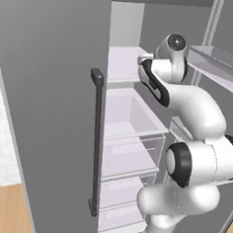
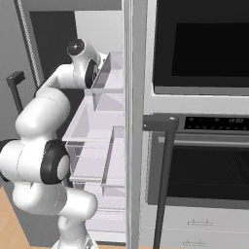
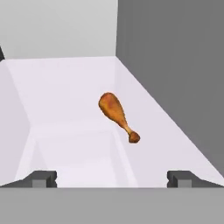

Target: Place one garlic and one chicken drumstick in each tupperware on the nearby counter, to pack two identical lunches.

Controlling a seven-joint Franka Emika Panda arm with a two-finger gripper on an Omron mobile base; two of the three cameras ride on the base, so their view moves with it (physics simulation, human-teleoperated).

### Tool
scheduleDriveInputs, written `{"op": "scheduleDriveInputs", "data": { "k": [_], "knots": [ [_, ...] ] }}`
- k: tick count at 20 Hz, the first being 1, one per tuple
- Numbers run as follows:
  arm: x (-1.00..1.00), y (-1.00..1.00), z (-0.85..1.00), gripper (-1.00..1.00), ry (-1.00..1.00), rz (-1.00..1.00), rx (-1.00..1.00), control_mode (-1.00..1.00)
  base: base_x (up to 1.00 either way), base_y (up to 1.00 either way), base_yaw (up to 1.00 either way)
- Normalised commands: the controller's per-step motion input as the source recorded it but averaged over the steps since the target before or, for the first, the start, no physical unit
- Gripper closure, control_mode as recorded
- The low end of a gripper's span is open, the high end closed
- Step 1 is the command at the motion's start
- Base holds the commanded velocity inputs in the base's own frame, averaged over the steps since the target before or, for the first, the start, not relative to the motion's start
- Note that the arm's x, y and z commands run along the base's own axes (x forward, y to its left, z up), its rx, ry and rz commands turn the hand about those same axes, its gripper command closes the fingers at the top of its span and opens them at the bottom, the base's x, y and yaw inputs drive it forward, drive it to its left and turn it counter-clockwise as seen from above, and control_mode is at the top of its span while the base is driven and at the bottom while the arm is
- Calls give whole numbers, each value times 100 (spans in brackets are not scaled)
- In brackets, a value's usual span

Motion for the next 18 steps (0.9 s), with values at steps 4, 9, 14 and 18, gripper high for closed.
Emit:
{"op": "scheduleDriveInputs", "data": {
  "k": [4, 9, 14, 18],
  "knots": [
    [52, -5, -21, -100, 6, 0, 0, -100, 0, 0, 0],
    [54, -9, -10, -100, 2, 0, 0, -100, 0, 0, 0],
    [57, -16, -20, -100, 4, 0, 0, -100, 0, 0, 0],
    [64, -3, 0, -100, 1, 0, 0, -100, 0, 0, 0]
  ]
}}
